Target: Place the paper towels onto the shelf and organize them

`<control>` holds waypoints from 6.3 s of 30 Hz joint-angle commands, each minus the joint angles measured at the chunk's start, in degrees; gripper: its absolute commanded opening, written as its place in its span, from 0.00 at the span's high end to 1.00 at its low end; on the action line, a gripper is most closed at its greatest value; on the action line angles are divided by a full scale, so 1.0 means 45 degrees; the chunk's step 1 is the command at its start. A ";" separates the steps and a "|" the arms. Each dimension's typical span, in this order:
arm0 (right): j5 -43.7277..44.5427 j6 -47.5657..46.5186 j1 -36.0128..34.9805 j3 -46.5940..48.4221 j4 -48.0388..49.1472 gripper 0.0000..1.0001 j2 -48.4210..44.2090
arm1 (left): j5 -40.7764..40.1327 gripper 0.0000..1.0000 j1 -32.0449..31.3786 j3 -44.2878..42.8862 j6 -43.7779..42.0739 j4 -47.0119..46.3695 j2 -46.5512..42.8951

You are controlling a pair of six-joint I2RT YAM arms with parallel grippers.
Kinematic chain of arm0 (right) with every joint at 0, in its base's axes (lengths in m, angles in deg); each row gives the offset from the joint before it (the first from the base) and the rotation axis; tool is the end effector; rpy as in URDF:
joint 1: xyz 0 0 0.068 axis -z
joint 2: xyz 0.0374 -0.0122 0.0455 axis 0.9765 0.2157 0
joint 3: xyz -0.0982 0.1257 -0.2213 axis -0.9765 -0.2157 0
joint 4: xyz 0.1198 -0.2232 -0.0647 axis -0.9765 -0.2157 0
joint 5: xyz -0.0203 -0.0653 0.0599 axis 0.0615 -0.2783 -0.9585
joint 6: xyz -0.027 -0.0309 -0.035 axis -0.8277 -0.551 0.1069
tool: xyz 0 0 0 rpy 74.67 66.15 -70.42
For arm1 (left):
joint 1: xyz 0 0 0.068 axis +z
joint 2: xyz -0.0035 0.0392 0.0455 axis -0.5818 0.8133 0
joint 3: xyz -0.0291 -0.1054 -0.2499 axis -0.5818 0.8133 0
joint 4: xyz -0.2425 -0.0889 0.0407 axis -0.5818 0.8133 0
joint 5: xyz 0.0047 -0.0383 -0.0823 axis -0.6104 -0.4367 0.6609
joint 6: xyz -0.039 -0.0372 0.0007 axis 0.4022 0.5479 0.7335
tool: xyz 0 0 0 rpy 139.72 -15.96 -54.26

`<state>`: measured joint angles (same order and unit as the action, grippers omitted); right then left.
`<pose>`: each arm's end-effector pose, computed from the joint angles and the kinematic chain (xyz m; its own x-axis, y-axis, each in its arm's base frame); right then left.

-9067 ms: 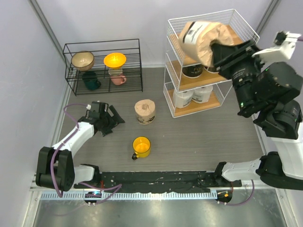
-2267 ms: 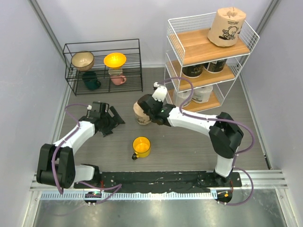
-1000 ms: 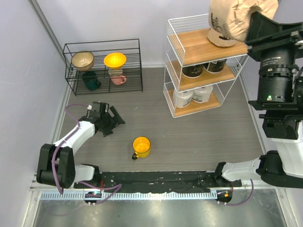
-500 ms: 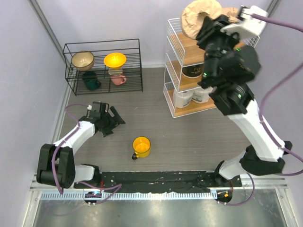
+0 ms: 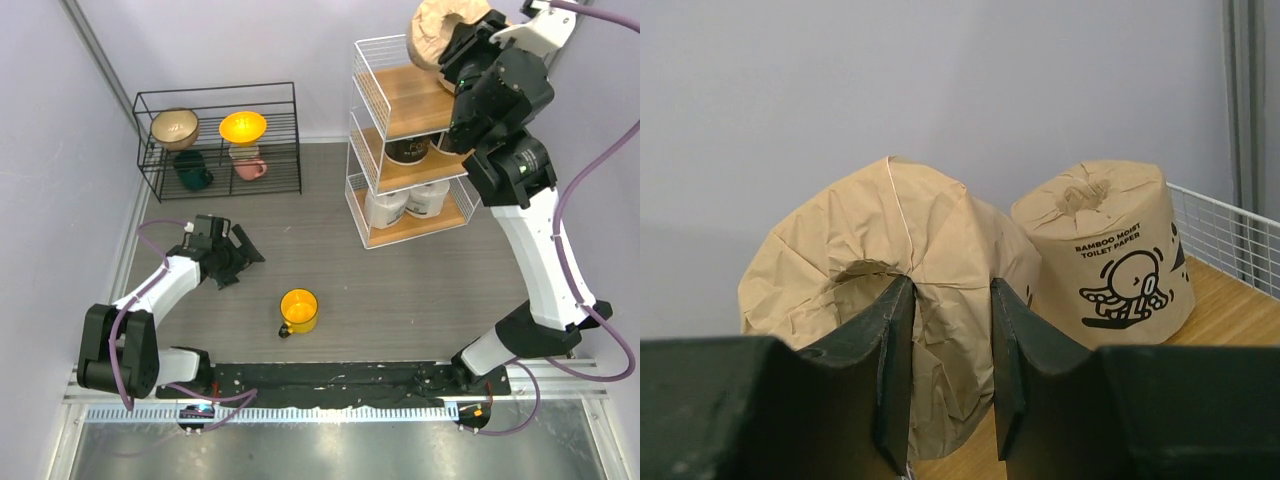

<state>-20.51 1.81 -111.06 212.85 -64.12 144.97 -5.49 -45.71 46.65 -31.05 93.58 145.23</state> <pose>0.2267 0.1187 0.6129 0.3190 0.3450 -0.8827 0.1522 0.9007 0.4070 0.2378 -0.0467 0.1847 -0.7233 -0.6275 -0.2883 -0.4608 0.7495 -0.4752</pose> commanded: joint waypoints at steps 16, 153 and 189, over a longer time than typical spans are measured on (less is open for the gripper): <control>-0.2989 0.2752 0.1745 -0.1151 -0.0909 0.70 -0.0787 | 0.0303 0.05 -0.0053 -0.0102 -0.0116 -0.0352 -0.0023; -1.0997 0.0683 1.0671 -1.6560 0.4715 0.35 -0.4322 | 0.2315 0.05 -0.1928 -0.2309 -0.1425 0.0389 0.0895; -1.3319 0.0740 1.0691 -1.6950 0.8662 0.88 -0.1216 | 0.2237 0.06 -0.1909 -0.2387 -0.1542 0.0624 0.0896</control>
<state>-74.85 1.20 -62.65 137.33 -26.59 140.88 4.01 -54.28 36.81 -36.84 96.31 149.49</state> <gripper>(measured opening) 0.179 0.945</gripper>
